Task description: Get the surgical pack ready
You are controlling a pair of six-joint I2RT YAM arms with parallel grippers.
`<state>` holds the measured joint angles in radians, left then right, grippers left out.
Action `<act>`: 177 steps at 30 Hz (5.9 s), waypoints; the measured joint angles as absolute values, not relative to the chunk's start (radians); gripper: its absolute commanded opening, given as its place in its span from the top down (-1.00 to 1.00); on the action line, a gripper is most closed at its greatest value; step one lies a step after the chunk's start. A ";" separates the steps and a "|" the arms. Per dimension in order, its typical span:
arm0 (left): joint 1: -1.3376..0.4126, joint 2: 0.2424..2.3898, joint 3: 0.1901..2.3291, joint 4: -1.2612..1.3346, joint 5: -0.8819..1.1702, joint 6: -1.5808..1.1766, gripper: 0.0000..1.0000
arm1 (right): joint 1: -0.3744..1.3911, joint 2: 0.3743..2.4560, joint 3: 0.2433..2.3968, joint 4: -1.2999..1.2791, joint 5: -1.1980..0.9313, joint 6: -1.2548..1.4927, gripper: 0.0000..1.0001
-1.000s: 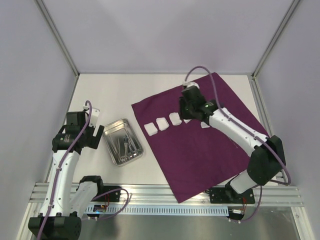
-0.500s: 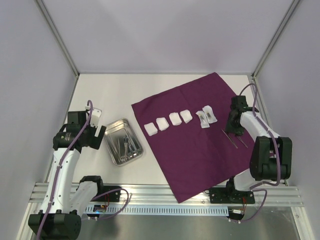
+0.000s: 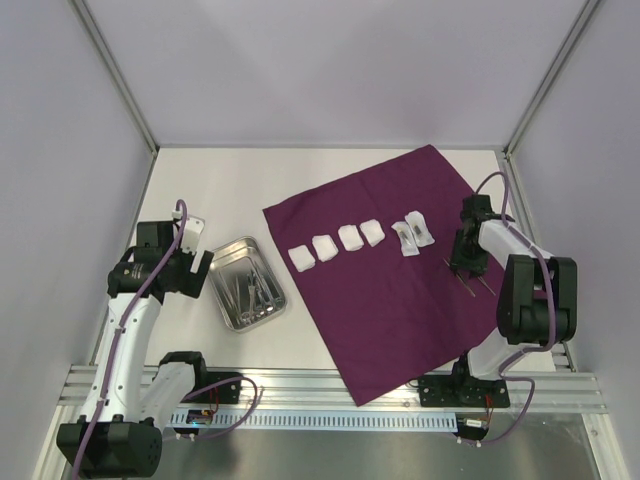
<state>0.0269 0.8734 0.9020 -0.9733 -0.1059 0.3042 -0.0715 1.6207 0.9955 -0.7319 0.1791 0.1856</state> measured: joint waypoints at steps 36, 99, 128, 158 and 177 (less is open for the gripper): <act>0.027 0.882 0.902 -0.968 -0.113 0.305 -1.00 | -0.004 1.472 0.985 -0.749 0.068 0.222 0.99; 0.027 0.899 0.872 -0.941 -0.237 0.299 -1.00 | 1.142 2.451 2.069 -0.596 0.159 0.864 0.56; 0.027 0.876 0.872 -0.957 -0.233 0.334 -1.00 | 0.390 1.659 1.299 -0.838 0.160 0.378 0.05; 0.027 0.924 0.855 -0.899 -0.210 0.369 -1.00 | -0.217 1.645 1.066 -0.716 0.086 0.044 0.02; 0.027 0.936 0.855 -0.889 -0.132 0.397 -1.00 | -0.250 1.749 1.073 -0.710 -0.006 0.022 0.72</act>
